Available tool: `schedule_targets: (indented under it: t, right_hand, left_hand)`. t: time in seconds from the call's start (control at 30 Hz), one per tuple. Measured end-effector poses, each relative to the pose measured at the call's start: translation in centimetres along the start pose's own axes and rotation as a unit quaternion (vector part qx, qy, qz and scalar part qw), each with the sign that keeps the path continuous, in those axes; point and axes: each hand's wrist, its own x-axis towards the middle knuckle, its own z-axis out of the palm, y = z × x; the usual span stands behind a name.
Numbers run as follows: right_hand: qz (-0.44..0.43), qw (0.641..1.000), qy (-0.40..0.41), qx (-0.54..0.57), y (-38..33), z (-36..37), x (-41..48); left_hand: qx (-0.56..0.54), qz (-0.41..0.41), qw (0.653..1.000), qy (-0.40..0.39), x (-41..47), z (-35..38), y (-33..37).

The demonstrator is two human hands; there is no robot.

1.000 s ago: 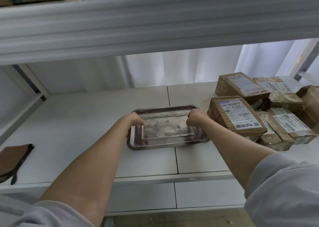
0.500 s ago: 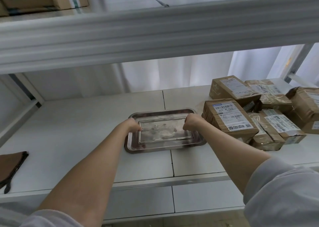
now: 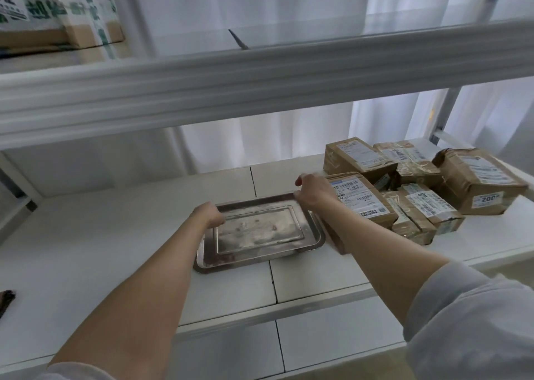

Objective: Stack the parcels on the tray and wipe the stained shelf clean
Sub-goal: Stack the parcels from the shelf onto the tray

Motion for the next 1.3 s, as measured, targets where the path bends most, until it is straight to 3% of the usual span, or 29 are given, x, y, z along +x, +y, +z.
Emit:
schedule_targets:
  t: [0.13, 0.27, 0.47, 0.57, 0.83, 1.07, 1.3]
  right_hand:
    - [0.016, 0.998, 0.067, -0.016, 0.8, -2.3, -0.7]
    - [0.061, 0.993, 0.089, -0.038, 3.9, -5.1, -0.4]
    - [0.139, 0.989, 0.019, 0.038, 8.4, -6.2, 0.5]
    - [0.168, 0.983, -0.017, 0.070, 10.9, -6.1, 1.2]
    - [0.117, 0.972, -0.120, 0.167, 14.5, -6.8, 1.4]
    - [0.102, 0.963, -0.134, 0.211, 15.6, -6.7, 1.4]
    - [0.084, 0.958, -0.089, 0.260, 15.4, -8.5, 1.4]
  left_hand:
    - [-0.074, 0.062, 0.994, 0.055, 0.2, 0.2, 3.6]
    - [-0.122, 0.108, 0.986, 0.032, -1.0, 1.1, 8.5]
    - [-0.254, 0.130, 0.957, -0.048, -2.8, 3.4, 14.7]
    - [-0.282, 0.103, 0.949, -0.096, -3.9, 4.9, 17.3]
    - [-0.308, 0.035, 0.939, -0.151, -5.9, 7.7, 21.3]
    - [-0.330, -0.011, 0.935, -0.126, -6.6, 8.7, 22.9]
    - [-0.352, 0.018, 0.935, -0.045, -7.8, 7.2, 23.9]
